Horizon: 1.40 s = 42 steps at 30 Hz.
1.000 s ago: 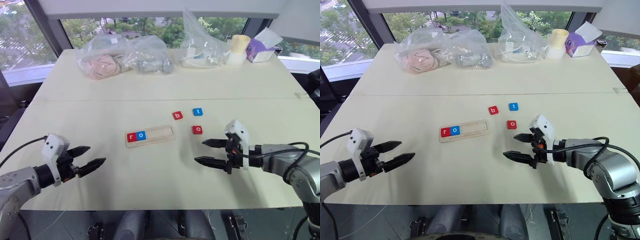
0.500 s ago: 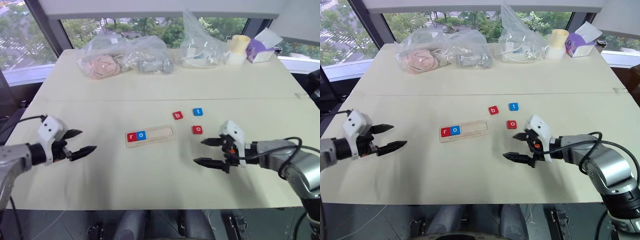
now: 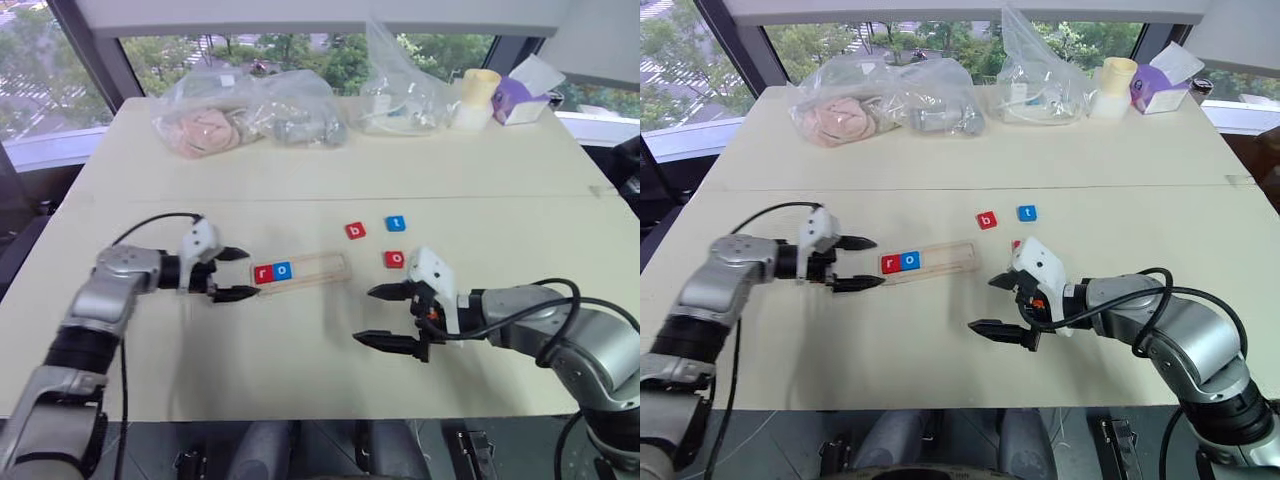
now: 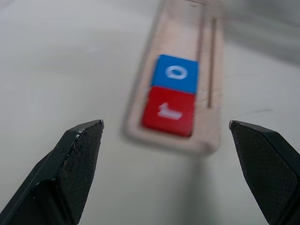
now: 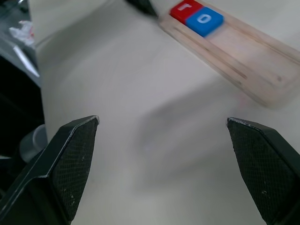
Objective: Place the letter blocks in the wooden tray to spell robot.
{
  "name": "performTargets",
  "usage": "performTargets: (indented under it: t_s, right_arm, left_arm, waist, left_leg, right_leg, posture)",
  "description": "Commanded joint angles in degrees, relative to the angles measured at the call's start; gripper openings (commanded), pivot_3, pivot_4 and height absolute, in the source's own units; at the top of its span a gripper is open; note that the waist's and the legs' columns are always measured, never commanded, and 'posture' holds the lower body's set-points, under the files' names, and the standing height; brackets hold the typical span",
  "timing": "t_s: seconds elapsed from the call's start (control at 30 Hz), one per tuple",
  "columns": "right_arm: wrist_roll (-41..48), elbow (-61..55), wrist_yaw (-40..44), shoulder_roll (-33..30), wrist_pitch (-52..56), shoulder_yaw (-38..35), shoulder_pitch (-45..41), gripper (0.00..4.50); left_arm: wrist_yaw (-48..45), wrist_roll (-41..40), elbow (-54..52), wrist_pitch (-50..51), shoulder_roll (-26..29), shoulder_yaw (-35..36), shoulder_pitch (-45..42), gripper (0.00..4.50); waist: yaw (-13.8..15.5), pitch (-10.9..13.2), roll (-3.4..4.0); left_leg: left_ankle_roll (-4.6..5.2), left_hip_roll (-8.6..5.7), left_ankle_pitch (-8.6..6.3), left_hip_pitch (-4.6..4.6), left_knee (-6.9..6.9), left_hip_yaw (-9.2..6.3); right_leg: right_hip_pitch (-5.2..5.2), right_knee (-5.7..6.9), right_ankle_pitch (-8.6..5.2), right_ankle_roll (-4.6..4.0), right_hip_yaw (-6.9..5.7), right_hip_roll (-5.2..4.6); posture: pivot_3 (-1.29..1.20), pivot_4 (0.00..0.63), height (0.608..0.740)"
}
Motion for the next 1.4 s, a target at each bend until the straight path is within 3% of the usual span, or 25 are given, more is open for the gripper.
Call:
performTargets:
  t_s: [0.03,0.3,0.4,0.43,0.87,1.07,1.4]
  right_arm:
    - [-0.1,-1.5,-0.8,-0.3,-1.5,-2.0,1.5,4.48]
    - [-0.4,-1.6,-2.2,-0.3,-2.4,-2.8,3.4,4.48]
    - [-0.5,-1.5,-2.7,-0.5,-2.5,-3.2,3.8,4.50]
    - [-0.4,-1.5,-2.8,-0.5,-2.4,-3.3,3.7,4.50]
    - [0.2,1.0,-2.1,-2.7,-1.6,-5.3,1.6,4.50]
    - [-0.9,1.9,-2.3,-4.0,-2.0,-6.4,2.6,4.50]
    - [-0.6,-0.3,-4.8,-2.7,-1.8,-7.3,6.0,4.50]
  left_arm:
    - [-0.5,2.5,3.4,-4.1,-1.6,-1.0,-2.7,4.50]
    - [-1.3,7.5,8.7,-9.9,-3.3,-3.5,-2.8,4.50]
    - [-1.9,8.2,8.5,-10.3,-3.0,-3.8,-1.7,3.24]
    - [-1.8,8.2,8.5,-10.3,-3.0,-3.7,-1.7,3.15]
    - [-8.6,7.0,6.5,-11.5,-3.2,-4.7,-4.5,3.15]
    - [-13.7,8.3,10.5,-16.1,-4.3,-6.5,-9.0,3.15]
    - [-13.8,11.6,19.6,-21.4,-7.1,-7.8,-12.4,3.15]
  waist:
    - [0.0,0.0,0.00]
    - [0.0,0.0,0.01]
    - [0.0,-0.1,0.01]
    - [0.0,-0.1,0.01]
    - [0.1,-0.1,0.01]
    - [0.1,-0.1,0.00]
    - [0.1,-0.1,-0.01]
  left_leg:
    - [0.00,0.00,0.00,0.00,0.00,0.00]
    - [0.00,0.01,0.01,0.04,0.23,-0.02]
    - [0.01,-0.01,0.00,0.06,0.32,-0.03]
    - [0.01,-0.01,0.00,0.07,0.33,-0.03]
    - [0.01,-0.01,0.00,0.07,0.34,-0.03]
    - [0.01,-0.01,0.00,0.05,0.43,-0.04]
    - [0.05,-0.02,-0.02,0.05,0.65,-0.09]
  right_leg:
    - [0.00,0.01,0.01,0.02,0.00,0.00]
    - [0.16,0.04,0.09,0.10,-0.01,0.03]
    - [0.25,0.02,0.09,0.11,-0.01,0.02]
    - [0.26,0.02,0.09,0.11,-0.01,0.02]
    - [0.27,0.02,0.10,0.12,-0.02,0.03]
    - [0.31,0.02,0.10,0.12,-0.04,0.03]
    - [0.45,0.02,0.14,0.19,-0.10,0.03]
  posture:
    - [0.00,0.150,0.740]
    - [0.00,0.150,0.740]
    - [0.00,0.150,0.740]
    - [0.00,0.150,0.740]
    - [0.00,0.150,0.740]
    - [0.00,0.150,0.740]
    - [0.00,0.150,0.740]
